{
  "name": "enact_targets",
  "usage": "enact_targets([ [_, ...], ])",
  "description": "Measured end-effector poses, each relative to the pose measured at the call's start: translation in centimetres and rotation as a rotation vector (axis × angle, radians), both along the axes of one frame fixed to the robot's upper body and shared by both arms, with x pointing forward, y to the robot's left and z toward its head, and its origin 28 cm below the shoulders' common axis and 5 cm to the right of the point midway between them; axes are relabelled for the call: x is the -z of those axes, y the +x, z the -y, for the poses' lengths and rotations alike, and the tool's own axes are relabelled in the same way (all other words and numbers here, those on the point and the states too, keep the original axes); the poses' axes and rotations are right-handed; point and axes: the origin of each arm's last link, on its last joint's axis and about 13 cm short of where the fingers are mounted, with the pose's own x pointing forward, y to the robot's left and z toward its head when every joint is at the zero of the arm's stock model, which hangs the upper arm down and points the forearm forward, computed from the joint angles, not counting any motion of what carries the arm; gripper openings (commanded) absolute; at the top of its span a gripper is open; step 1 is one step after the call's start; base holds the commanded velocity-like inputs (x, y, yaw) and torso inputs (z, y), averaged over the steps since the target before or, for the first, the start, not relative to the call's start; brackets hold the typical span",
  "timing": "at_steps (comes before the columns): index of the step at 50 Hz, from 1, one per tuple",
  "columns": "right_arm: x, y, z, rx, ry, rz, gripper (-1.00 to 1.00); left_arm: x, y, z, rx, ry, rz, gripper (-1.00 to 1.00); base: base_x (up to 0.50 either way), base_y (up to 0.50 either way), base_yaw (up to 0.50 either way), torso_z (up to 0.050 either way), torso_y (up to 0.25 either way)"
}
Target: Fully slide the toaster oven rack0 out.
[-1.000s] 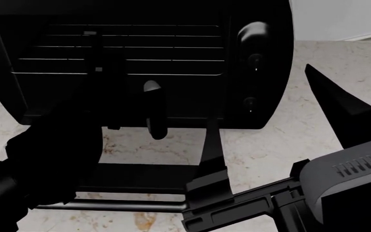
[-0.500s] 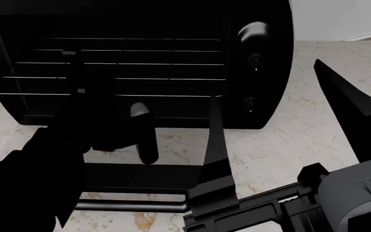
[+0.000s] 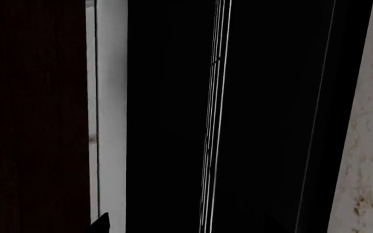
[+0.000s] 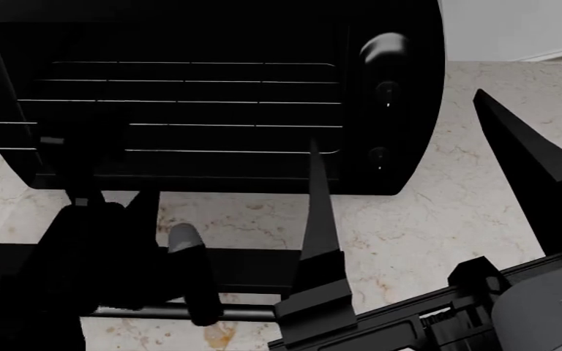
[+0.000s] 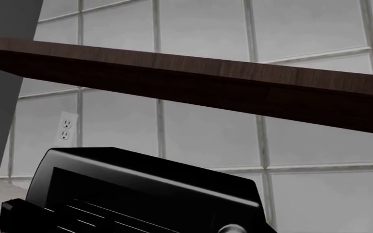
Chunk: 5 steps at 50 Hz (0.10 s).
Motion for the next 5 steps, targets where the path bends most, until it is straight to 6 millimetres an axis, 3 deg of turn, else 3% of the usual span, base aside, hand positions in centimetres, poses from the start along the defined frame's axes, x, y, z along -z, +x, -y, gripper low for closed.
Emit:
enact_targets([
  [5, -0.1, 0.0, -0.1, -0.005, 0.002, -0.001, 1.00, 1.3, -2.3, -0.1, 0.029, 0.022, -0.049, 1.00, 0.00, 0.00, 0.00, 0.000, 0.000],
])
